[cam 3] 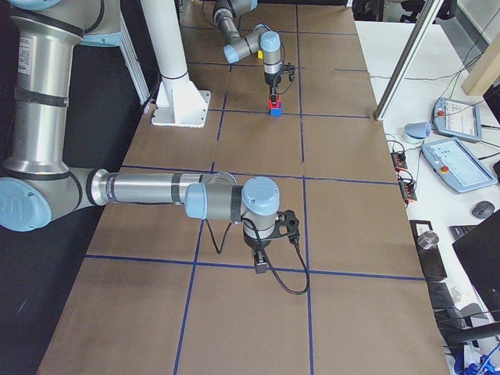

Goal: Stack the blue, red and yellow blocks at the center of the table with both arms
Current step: 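Lower the red cube onto the blue cube and open the left gripper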

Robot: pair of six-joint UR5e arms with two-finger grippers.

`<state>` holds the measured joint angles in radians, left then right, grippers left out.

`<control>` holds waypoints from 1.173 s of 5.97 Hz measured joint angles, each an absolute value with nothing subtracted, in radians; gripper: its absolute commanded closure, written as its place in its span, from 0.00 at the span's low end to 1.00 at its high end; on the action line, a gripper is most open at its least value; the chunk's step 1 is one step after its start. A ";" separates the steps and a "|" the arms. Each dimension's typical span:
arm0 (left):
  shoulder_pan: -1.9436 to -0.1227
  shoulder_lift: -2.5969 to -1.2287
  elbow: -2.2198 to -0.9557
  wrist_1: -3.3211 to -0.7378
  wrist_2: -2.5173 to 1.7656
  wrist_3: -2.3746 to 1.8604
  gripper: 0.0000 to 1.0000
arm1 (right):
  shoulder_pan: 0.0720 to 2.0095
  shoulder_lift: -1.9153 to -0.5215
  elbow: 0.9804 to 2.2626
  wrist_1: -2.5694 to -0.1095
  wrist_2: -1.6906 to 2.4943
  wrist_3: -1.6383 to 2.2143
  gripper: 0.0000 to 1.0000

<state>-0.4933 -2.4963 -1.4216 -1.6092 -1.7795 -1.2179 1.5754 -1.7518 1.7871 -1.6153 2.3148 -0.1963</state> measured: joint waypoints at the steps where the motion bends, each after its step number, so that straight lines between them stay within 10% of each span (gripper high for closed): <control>1: -0.497 -2.496 -1.417 -1.613 -1.779 -1.218 0.51 | 1.575 -1.752 1.787 -1.615 2.315 -0.196 0.00; 7: -0.505 -2.496 -1.408 -1.615 -1.781 -1.206 0.09 | 1.575 -1.752 1.789 -1.615 2.315 -0.196 0.00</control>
<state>-0.5051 -2.4962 -1.4084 -1.6147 -1.7814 -1.2063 1.5754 -1.7518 1.7891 -1.6153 2.3148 -0.1964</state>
